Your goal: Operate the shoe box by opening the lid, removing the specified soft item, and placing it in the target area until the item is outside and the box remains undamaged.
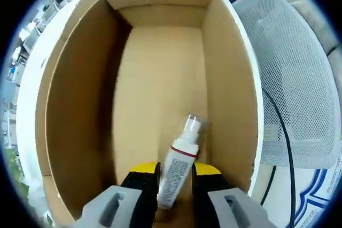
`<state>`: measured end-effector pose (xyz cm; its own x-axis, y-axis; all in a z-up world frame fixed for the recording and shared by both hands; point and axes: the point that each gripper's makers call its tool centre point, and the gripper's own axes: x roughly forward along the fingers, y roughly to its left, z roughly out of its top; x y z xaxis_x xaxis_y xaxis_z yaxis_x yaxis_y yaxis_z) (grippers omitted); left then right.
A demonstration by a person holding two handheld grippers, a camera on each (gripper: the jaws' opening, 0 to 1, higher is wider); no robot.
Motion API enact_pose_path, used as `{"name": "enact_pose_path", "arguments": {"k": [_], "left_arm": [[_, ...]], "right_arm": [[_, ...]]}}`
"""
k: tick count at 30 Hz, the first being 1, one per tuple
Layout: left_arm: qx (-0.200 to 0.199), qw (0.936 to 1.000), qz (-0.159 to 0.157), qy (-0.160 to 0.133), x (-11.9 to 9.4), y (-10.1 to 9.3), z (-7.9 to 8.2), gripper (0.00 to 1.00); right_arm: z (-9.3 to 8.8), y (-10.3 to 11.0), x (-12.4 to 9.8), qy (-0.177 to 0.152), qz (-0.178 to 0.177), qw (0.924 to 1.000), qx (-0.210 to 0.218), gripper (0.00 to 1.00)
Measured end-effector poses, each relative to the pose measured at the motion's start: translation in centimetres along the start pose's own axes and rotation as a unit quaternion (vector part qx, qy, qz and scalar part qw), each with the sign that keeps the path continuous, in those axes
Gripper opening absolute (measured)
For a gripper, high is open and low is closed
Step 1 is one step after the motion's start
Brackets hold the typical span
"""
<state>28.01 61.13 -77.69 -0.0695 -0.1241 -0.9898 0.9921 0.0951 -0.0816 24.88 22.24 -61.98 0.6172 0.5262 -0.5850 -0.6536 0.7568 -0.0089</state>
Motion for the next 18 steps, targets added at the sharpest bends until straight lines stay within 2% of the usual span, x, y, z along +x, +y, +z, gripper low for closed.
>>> {"name": "enact_pose_path", "arguments": {"k": [4,8,12,18], "left_arm": [[-0.006,1.0000,0.003,0.000,0.48,0.02,-0.11,0.21],[0.009,0.9998,0.013,-0.011,0.29,0.13,0.32,0.20],[0.006,0.9998,0.010,-0.016,0.21,-0.05,0.37,0.19],[-0.002,0.9993,0.024,-0.030,-0.48,0.37,0.80,0.19]], "right_arm": [[0.02,0.34,0.06,-0.001,0.007,1.0000,-0.001,0.89],[0.19,0.52,0.07,-0.004,0.013,0.9999,0.001,0.86],[0.54,0.59,0.01,-0.009,0.016,0.9998,0.004,0.85],[0.84,0.63,-0.03,-0.014,0.018,0.9997,0.005,0.85]]}}
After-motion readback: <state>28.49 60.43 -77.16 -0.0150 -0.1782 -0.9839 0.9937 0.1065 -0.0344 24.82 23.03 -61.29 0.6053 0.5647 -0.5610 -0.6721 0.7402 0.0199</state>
